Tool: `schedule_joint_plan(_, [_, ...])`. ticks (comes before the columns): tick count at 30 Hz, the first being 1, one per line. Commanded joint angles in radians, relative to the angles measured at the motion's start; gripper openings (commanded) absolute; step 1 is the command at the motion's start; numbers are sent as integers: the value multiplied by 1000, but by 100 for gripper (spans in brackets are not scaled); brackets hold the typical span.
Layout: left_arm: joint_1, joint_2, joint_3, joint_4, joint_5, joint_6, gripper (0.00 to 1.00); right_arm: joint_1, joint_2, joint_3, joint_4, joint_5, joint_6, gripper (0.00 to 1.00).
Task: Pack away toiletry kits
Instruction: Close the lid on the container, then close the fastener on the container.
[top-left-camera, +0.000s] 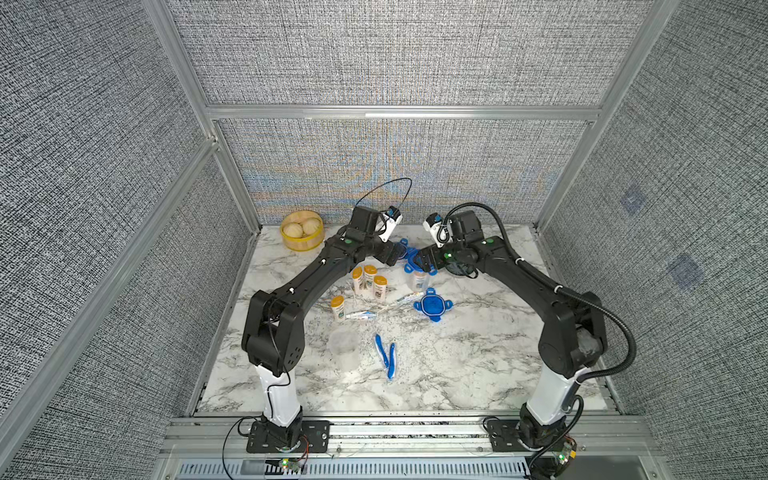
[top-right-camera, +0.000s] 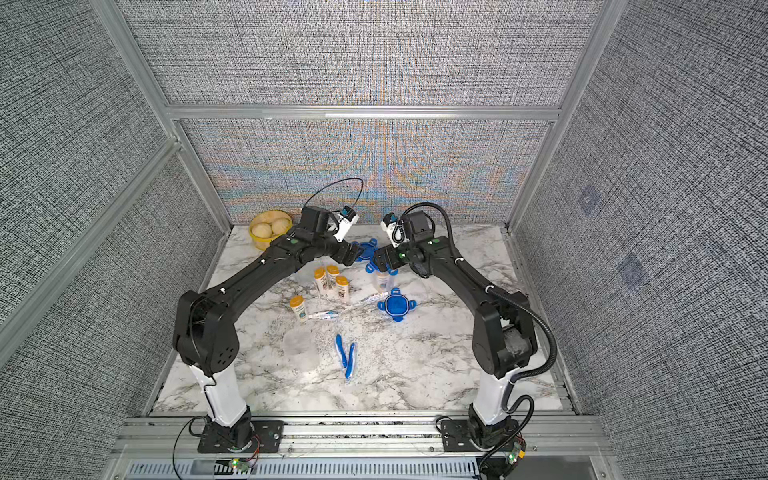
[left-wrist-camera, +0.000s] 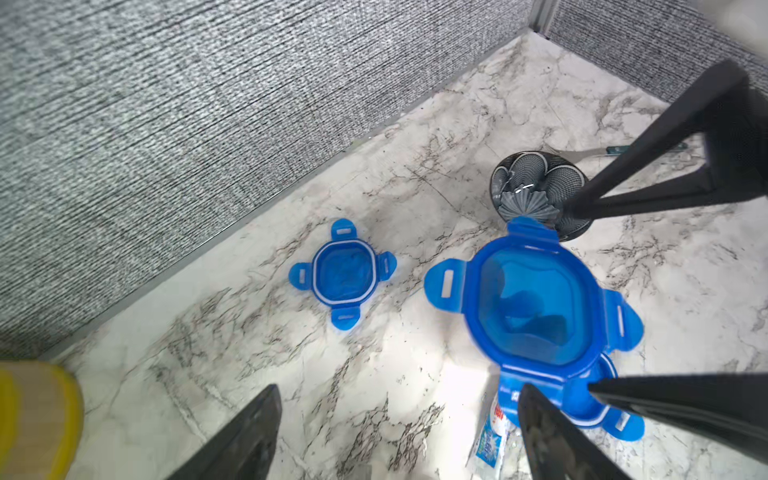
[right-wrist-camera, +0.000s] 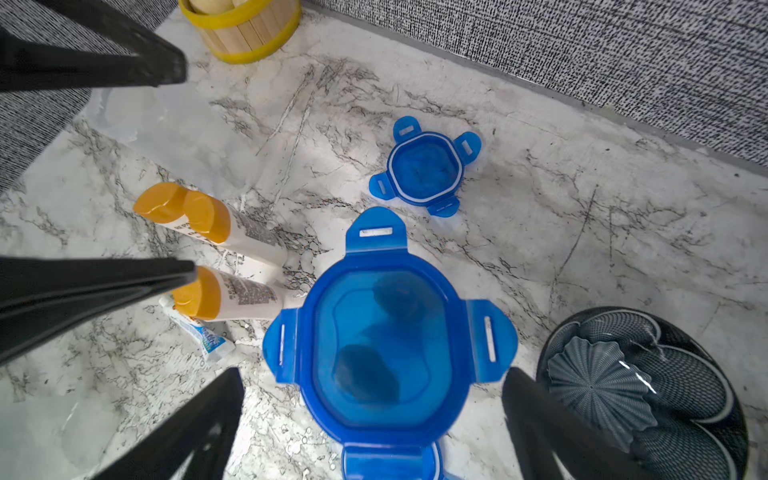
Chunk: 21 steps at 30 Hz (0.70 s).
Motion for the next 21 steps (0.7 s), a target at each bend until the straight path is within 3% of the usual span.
schedule_joint_plan(1, [9, -56, -73, 58, -19, -60, 87, 17, 32, 50, -88, 71, -31, 99])
schedule_joint_plan(11, [16, -124, -173, 92, -19, -78, 86, 28, 109, 146, -172, 133, -20, 99])
schedule_joint_plan(21, [21, -107, -167, 98, -1, -81, 85, 32, 116, 156, -147, 67, 3, 99])
